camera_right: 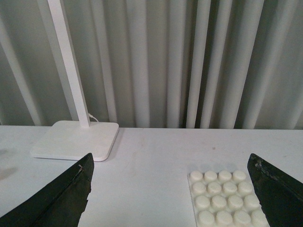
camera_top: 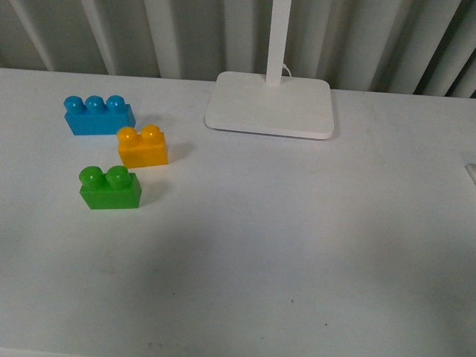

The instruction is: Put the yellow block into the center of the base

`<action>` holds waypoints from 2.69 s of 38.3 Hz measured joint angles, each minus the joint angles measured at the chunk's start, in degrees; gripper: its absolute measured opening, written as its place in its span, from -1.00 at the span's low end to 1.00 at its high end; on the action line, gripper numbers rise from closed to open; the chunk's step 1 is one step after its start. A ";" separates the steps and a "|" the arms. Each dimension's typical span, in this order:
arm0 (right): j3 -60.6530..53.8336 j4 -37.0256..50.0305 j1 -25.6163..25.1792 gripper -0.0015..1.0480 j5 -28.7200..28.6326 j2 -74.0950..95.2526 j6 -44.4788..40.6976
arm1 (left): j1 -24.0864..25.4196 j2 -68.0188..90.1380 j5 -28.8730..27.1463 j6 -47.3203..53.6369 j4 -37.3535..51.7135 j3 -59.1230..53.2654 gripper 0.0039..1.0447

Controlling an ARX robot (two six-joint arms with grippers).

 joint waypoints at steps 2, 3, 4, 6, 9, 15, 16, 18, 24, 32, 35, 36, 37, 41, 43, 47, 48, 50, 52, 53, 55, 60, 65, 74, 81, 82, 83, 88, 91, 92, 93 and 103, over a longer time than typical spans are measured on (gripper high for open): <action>0.00 0.00 0.00 0.82 -0.02 0.00 0.00 | 0.00 0.00 0.00 0.00 0.00 0.00 0.88; 0.00 0.00 0.00 0.82 -0.02 0.00 0.02 | 0.00 0.00 0.02 0.00 0.00 0.00 0.88; 0.00 0.00 0.00 0.82 -0.02 0.00 0.02 | 0.00 0.00 0.02 0.00 0.00 0.00 0.88; 0.00 0.00 0.00 0.82 -0.02 0.00 0.00 | 0.00 0.00 0.00 0.00 0.00 0.00 0.88; 0.00 0.00 0.00 0.82 -0.02 0.00 0.02 | 0.00 0.00 0.00 0.00 0.00 0.00 0.88; 0.00 0.00 0.00 0.82 -0.02 0.00 0.00 | 0.00 0.00 0.00 0.00 0.00 0.00 0.88; 0.00 0.00 0.00 0.82 0.00 0.00 0.02 | 0.00 0.00 0.00 0.00 0.00 0.00 0.88; 0.00 0.00 0.00 0.82 -0.02 0.00 0.02 | 0.00 0.00 0.00 0.00 0.00 0.00 0.88; 0.00 0.00 0.00 0.82 0.00 0.00 0.00 | 0.00 0.00 0.00 0.00 0.00 0.00 0.88; 6.99 -13.79 -5.73 0.82 -9.84 11.91 -1.27 | 0.00 0.00 0.02 0.00 0.00 0.00 0.88; 11.39 -7.91 -14.53 0.82 -13.79 31.85 -4.11 | 0.00 0.00 0.02 0.00 -0.02 0.00 0.88; 12.74 -2.36 -17.14 0.82 -13.79 39.87 -5.07 | 0.00 0.00 0.02 0.00 -0.02 0.00 0.88; 13.90 1.62 -18.29 0.82 -13.75 45.79 -5.66 | 0.00 0.00 -0.04 0.00 -0.02 0.00 0.88; 20.48 14.64 -19.67 0.82 -11.52 69.44 -9.01 | 0.00 0.00 0.00 0.00 -0.02 0.00 0.88; 24.61 17.59 -19.39 0.82 -8.70 79.69 -9.90 | 0.00 0.00 0.02 0.00 -0.02 0.00 0.88; 30.80 18.03 -18.64 0.82 -5.22 91.58 -9.01 | 0.00 0.00 0.02 0.00 -0.02 0.00 0.88; 32.35 18.01 -18.40 0.82 -4.46 94.18 -8.41 | 0.00 0.00 0.02 0.00 -0.02 0.00 0.88; 35.74 18.18 -17.66 0.82 -2.21 99.54 -7.74 | 0.00 0.00 0.02 0.00 -0.02 0.00 0.88; 38.38 18.18 -17.07 0.82 -1.20 103.45 -6.99 | 0.00 0.00 0.02 0.00 -0.02 0.00 0.88; 39.65 17.88 -16.92 0.82 -0.85 105.13 -6.45 | 0.00 0.00 0.00 0.00 -0.02 0.00 0.88; 42.01 17.51 -16.48 0.82 0.02 108.02 -5.53 | 0.00 0.00 0.02 0.00 -0.02 0.00 0.88; 47.52 16.06 -15.96 0.82 1.31 112.85 -3.37 | 0.00 0.00 0.02 0.00 -0.02 0.00 0.88; 49.99 15.34 -15.69 0.82 3.13 115.19 -2.97 | 0.00 0.00 0.02 0.00 -0.02 0.00 0.88; 50.25 15.30 -15.54 0.82 4.00 117.04 -2.58 | 0.00 0.00 0.02 0.00 -0.02 0.00 0.88; 50.40 14.78 -14.53 0.82 4.42 117.46 -2.32 | 0.00 0.00 0.02 0.00 -0.02 0.00 0.88; 50.56 14.23 -14.21 0.82 4.31 117.50 -1.97 | 0.00 0.00 0.02 0.00 -0.02 0.00 0.88; 50.73 13.68 -13.81 0.82 4.20 117.55 -1.60 | 0.00 0.00 0.02 0.00 -0.02 0.00 0.88; 51.69 11.06 -12.33 0.82 2.36 117.87 0.48 | 0.00 0.00 0.02 0.00 -0.02 0.00 0.88; 52.06 9.27 -10.93 0.82 3.43 118.46 0.42 | 0.00 0.00 0.13 0.00 -0.02 0.00 0.88; 52.22 8.94 -10.54 0.82 2.56 118.53 0.76 | 0.00 0.00 0.02 0.00 -0.02 0.00 0.88; 52.35 8.22 -10.32 0.82 1.16 118.90 1.36 | 0.00 0.00 0.00 0.00 -0.02 0.00 0.88; 52.72 6.62 -8.79 0.82 1.68 119.64 2.12 | 0.00 0.00 0.02 0.00 -0.04 0.00 0.88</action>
